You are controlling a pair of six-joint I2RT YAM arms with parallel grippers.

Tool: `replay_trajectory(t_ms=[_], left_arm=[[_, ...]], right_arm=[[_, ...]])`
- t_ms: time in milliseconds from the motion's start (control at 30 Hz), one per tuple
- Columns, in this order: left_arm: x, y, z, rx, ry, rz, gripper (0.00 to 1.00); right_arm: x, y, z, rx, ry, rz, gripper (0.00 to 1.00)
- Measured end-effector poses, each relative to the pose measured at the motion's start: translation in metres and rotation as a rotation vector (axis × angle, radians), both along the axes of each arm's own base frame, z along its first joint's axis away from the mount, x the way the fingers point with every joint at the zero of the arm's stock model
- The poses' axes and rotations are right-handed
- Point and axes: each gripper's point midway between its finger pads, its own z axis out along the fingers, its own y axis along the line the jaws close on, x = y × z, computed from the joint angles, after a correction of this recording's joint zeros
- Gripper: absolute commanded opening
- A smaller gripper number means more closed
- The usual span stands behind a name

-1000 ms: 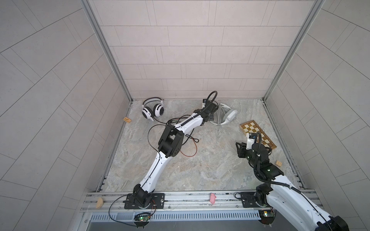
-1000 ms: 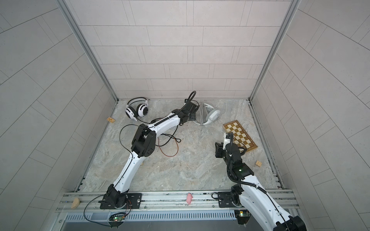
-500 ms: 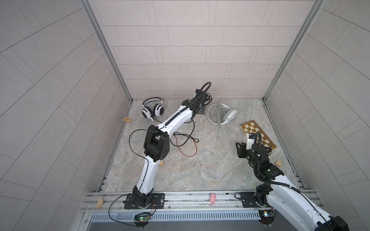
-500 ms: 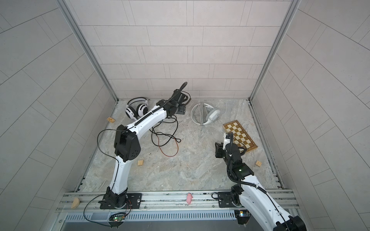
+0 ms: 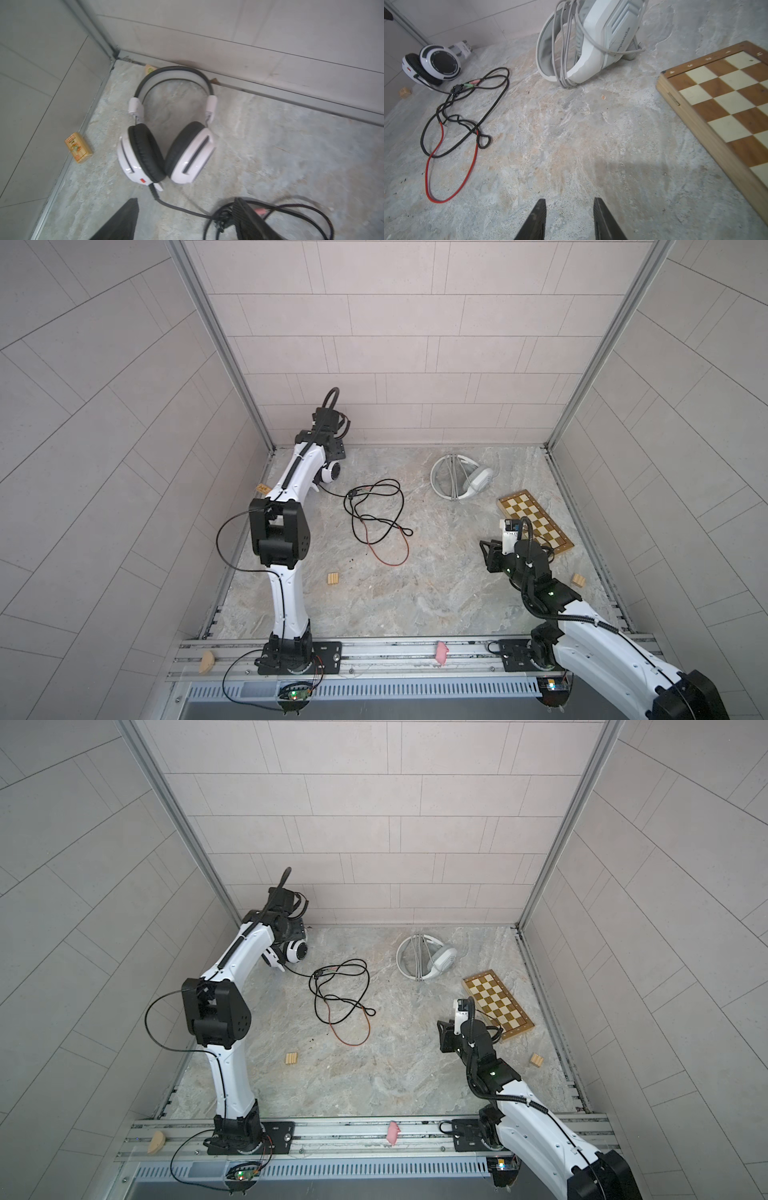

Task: Wrap the headphones

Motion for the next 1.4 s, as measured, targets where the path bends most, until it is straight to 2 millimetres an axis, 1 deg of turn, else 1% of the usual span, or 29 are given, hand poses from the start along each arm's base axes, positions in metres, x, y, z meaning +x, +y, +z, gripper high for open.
replay_trajectory(t_ms=[100, 167, 267, 333, 400, 467, 567, 700, 767, 867, 933, 1000, 1033, 1167, 1300, 1400], left_arm=[[-0.004, 0.044, -0.008, -0.017, 0.026, 0.093, 0.79], [-0.01, 0.072, -0.019, -0.04, 0.052, 0.156, 0.79], [-0.015, 0.094, -0.041, -0.091, 0.099, 0.198, 0.8], [-0.016, 0.098, -0.058, -0.119, 0.135, 0.214, 0.8], [-0.013, 0.096, -0.075, -0.152, 0.164, 0.218, 0.8], [-0.007, 0.088, -0.085, -0.2, 0.182, 0.214, 0.83], [0.006, 0.075, -0.081, -0.279, 0.155, 0.19, 0.83], [0.008, 0.065, -0.08, -0.34, 0.143, 0.19, 0.83], [0.005, 0.06, -0.082, -0.369, 0.132, 0.2, 0.87], [-0.005, 0.054, -0.088, -0.39, 0.121, 0.226, 0.87], [-0.005, 0.053, -0.09, -0.398, 0.111, 0.238, 0.89], [0.001, 0.052, -0.092, -0.408, 0.094, 0.243, 0.93], [0.004, 0.051, -0.093, -0.417, 0.092, 0.241, 1.0], [0.024, 0.048, -0.097, -0.45, 0.061, 0.223, 1.0], [0.026, 0.051, -0.1, -0.417, 0.058, 0.234, 1.0], [0.032, 0.057, -0.092, -0.353, 0.04, 0.253, 1.0]], right_arm=[[-0.002, 0.01, -0.01, -0.044, 0.036, 0.039, 0.39], [-0.002, 0.019, -0.012, -0.077, 0.042, 0.07, 0.39], [-0.001, 0.031, -0.009, -0.116, 0.034, 0.105, 0.39], [0.001, 0.036, -0.009, -0.134, 0.031, 0.119, 0.39], [0.003, 0.04, -0.011, -0.157, 0.038, 0.129, 0.39], [0.005, 0.043, -0.015, -0.18, 0.05, 0.137, 0.39], [0.007, 0.048, -0.016, -0.205, 0.054, 0.153, 0.39], [0.009, 0.052, -0.015, -0.221, 0.05, 0.16, 0.39], [0.01, 0.052, -0.017, -0.228, 0.052, 0.161, 0.39], [0.01, 0.052, -0.017, -0.232, 0.051, 0.162, 0.39], [0.01, 0.053, -0.017, -0.234, 0.05, 0.165, 0.39], [0.01, 0.053, -0.016, -0.237, 0.049, 0.165, 0.39], [0.01, 0.052, -0.017, -0.238, 0.048, 0.164, 0.39], [0.01, 0.051, -0.016, -0.242, 0.046, 0.159, 0.39], [0.011, 0.05, -0.017, -0.249, 0.046, 0.155, 0.39], [0.011, 0.05, -0.018, -0.257, 0.051, 0.154, 0.39]])
